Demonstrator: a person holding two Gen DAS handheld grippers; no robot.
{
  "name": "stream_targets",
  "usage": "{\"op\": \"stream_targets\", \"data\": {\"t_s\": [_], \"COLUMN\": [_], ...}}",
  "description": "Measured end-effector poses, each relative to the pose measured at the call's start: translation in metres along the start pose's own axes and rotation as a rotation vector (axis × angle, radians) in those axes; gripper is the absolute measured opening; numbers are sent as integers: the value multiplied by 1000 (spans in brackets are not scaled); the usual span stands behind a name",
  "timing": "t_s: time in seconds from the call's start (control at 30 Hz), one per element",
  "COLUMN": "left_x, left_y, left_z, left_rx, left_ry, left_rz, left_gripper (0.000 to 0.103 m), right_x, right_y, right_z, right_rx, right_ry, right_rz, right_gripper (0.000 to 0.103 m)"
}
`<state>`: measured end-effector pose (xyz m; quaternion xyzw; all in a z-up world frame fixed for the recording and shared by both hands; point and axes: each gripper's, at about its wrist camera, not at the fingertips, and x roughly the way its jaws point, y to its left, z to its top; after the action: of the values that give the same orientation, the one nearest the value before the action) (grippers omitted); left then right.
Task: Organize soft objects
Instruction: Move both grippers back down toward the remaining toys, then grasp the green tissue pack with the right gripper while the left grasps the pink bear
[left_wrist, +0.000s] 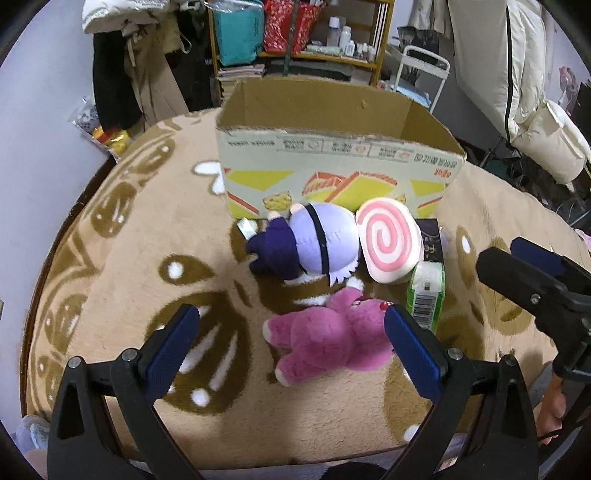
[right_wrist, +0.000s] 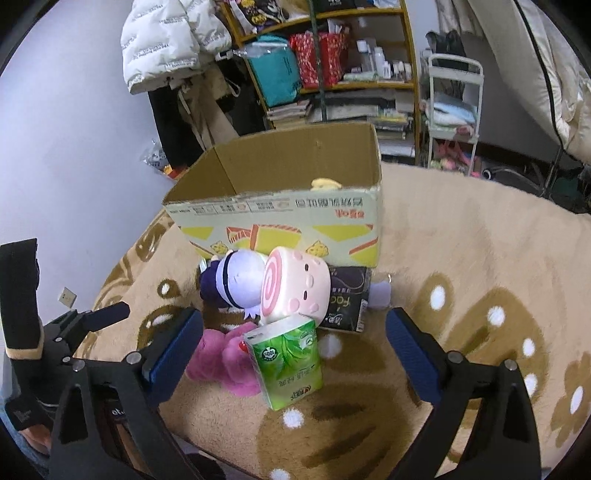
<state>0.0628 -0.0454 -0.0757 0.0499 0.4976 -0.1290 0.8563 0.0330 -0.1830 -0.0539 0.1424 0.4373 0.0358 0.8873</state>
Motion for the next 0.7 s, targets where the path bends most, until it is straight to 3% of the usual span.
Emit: {"op": "stream_targets", "data": {"t_s": [0.3,0.37,0.7], "left_x": [23,27,48], "left_y": [-6,-8,-23], "left_z": [0,-1,-6], "left_rx": [8,15,55], "left_ry": [67,80,153], "left_rz": [-16,-24,-69], "left_gripper": [99,99,99], "right_x": [21,26,56], "right_y": [7,6,7], "right_z": [-1,-2,-7], "right_rx": [-13,-12,0], "right_ry": [66,92,209], "right_rz": [16,22,55], "right_gripper": [101,94,86]}}
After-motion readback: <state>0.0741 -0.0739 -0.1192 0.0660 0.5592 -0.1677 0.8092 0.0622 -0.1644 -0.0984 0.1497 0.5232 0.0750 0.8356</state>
